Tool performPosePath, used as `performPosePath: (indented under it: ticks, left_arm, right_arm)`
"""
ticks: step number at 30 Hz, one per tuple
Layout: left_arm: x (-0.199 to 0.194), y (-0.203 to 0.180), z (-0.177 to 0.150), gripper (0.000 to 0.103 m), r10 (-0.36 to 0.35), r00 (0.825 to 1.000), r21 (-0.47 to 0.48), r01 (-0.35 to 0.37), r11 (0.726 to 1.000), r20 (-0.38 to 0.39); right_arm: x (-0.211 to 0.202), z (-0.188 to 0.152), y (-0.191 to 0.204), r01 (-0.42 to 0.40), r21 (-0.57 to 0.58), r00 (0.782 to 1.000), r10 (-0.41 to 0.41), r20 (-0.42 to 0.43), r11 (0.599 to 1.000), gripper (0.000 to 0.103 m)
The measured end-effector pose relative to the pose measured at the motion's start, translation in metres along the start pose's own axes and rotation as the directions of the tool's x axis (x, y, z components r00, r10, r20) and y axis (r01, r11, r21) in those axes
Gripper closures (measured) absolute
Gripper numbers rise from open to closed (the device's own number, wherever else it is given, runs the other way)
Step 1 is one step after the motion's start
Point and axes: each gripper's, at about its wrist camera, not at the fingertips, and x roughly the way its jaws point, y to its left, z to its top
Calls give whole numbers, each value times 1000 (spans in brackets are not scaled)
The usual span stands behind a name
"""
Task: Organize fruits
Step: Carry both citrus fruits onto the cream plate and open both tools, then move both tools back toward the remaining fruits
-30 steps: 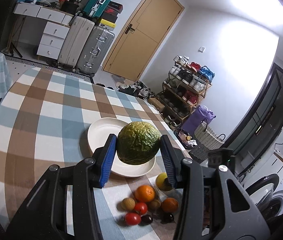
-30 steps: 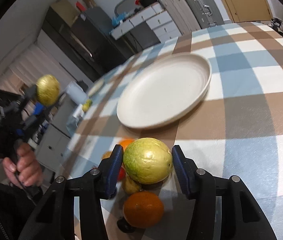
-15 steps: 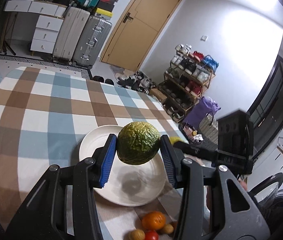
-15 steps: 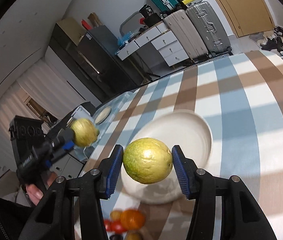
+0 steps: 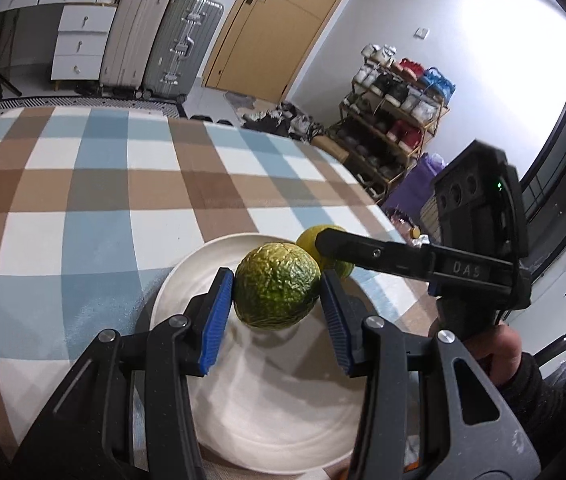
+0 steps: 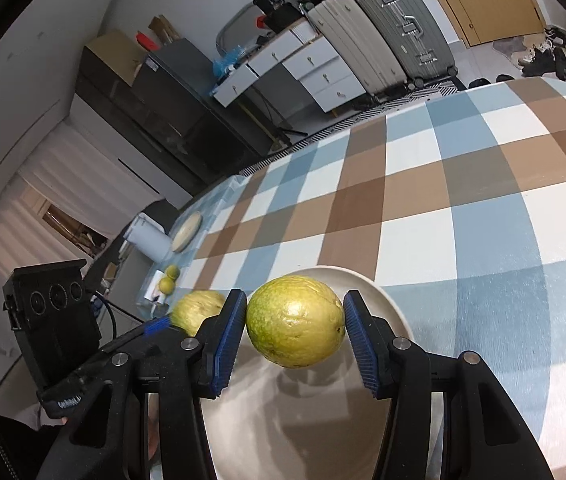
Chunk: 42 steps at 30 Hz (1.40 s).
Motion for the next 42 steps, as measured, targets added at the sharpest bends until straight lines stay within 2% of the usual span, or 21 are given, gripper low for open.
performPosePath:
  ticks: [12,15,19,20,22,23,24,28,32,35,37,39,42]
  left_arm:
    - [29,15,-3,61,55,998,-2,-55,998,-41]
    - [31,15,-3,61,68,997,-9,-68,998,-35]
    - [28,13,1,61,72,997,-9,-72,997,-29]
    - [27,11,2,57,82,996,-4,-82,997,-26]
    - [22,7,4,42,95,995,2,-95,995,-18]
    - [17,5,6,29,109,994,2,-109,994,-5]
    - [11,4,7,21,121,993,1,-121,993,8]
    - [-15,-2,9,21,170,984,11,-170,985,56]
    - [-45,-14,7,18,206,974,29,-210,977,92]
    - [-68,-32,1,17,229,965,69,-239,968,126]
    - [-84,-46,-7,12,251,955,95,-268,959,159]
    - [-101,-61,-16,1,263,946,110,-287,952,191]
    - [-122,-82,-28,1,274,932,138,-312,940,237]
  right_arm:
    - [27,1,-2,67,-27,997,-68,-38,997,51]
    - [28,2,-2,88,-25,996,-88,-25,996,51]
    - [22,3,0,72,-15,997,-72,-6,997,49]
    - [19,3,1,73,-15,997,-73,-4,997,49]
    - [13,3,4,86,-17,996,-86,7,996,48]
    - [9,2,6,90,-16,996,-90,15,996,43]
    - [4,2,8,87,-15,996,-87,26,996,38]
    - [-23,-4,21,69,-39,996,-67,59,997,35]
    - [-53,-15,38,84,-72,992,-77,98,994,21]
    - [-77,-27,51,90,-97,987,-76,141,991,17]
    - [-93,-38,61,93,-117,983,-72,168,989,13]
    - [-108,-52,71,104,-138,977,-76,198,985,10]
    - [-126,-70,85,117,-164,971,-78,226,979,4]
